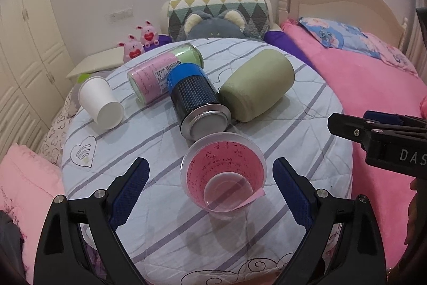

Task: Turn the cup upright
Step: 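Lift the pink cup with the left tool and set it down upright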

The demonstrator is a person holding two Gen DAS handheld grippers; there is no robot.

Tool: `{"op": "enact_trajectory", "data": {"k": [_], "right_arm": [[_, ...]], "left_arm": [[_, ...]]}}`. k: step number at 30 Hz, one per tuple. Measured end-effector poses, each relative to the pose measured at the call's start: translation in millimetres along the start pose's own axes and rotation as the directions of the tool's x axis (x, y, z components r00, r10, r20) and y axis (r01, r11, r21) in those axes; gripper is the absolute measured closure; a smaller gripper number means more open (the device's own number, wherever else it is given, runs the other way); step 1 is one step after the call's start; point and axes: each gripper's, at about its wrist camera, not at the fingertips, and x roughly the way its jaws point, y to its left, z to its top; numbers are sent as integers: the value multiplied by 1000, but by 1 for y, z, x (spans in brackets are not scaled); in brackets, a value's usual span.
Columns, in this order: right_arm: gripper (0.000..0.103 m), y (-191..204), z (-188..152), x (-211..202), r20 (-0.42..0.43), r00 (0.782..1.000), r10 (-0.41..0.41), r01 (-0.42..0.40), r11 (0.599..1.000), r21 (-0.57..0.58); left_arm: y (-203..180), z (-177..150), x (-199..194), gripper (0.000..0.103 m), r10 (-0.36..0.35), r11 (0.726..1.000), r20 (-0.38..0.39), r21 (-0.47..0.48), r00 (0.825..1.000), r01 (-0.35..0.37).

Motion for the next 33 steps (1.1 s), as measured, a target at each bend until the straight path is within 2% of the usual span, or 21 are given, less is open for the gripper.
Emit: {"op": "enact_trajectory", "data": {"k": [16,33], "right_arm": [[22,1,-4,-2,2,1000,-4,4,1000,-2],[22,34,-32,-17,51,999,-7,8,1000,-28]], "left_arm": [[0,-4,-7,8,-7,1000,15,3,1000,7],[35,-24,-47,8,-14,1000,134,-22,991,17]]}}
